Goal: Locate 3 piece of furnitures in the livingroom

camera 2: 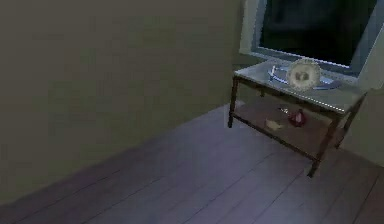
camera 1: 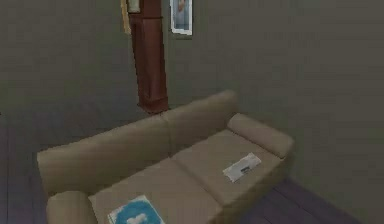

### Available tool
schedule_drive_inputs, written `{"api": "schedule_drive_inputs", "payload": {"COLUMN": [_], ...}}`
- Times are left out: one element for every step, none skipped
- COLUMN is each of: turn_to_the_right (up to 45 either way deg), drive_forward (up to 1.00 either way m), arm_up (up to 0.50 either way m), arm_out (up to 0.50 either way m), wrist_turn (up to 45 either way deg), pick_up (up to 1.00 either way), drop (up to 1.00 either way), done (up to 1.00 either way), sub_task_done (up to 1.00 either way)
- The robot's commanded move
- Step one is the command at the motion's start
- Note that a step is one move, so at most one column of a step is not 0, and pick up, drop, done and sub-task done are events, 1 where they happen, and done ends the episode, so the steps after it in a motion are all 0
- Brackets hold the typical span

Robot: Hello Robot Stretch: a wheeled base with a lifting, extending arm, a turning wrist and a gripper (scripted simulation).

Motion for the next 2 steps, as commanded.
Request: {"api": "schedule_drive_inputs", "payload": {"turn_to_the_right": [0.0,45.0], "drive_forward": [0.00,0.00], "arm_up": [0.00,0.00], "arm_out": [0.00,0.00], "wrist_turn": [0.0,0.0], "pick_up": [0.00,0.00], "drop": [0.00,0.00], "done": [0.00,0.00], "sub_task_done": [1.00,0.00]}}
